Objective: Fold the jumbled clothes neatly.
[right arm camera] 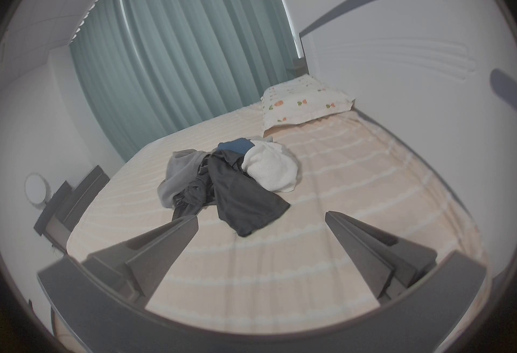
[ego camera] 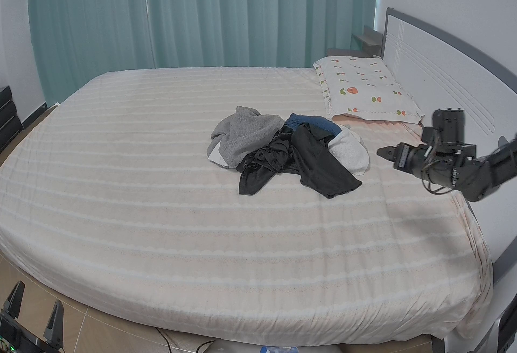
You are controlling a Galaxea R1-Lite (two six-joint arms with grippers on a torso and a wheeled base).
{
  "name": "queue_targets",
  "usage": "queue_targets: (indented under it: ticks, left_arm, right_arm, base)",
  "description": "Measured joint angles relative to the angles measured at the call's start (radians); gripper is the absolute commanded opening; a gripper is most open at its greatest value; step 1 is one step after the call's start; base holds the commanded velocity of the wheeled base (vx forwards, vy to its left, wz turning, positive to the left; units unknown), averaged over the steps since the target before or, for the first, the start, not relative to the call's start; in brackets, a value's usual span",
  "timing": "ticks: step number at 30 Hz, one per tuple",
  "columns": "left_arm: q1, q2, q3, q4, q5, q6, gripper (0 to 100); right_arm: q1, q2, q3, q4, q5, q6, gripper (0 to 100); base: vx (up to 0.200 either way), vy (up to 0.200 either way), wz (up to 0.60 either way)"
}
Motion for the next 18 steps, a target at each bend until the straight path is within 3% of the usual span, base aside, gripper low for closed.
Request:
queue_targets:
  ticks: [13,18]
  left_arm:
    - [0.0,0.0,0.0,0.0,0.0,0.0,100]
    - [0.0,0.0,0.0,0.0,0.0,0.0,100]
  right_arm:
    - [0.067,0.576,-0.618,0.121,-0.108,0.201,100]
    - [0.091,0.714,-0.739,0.154,-0.14,0.251,100]
  base:
    - [0.0,0.0,0.0]
    - [0.0,0.0,0.0]
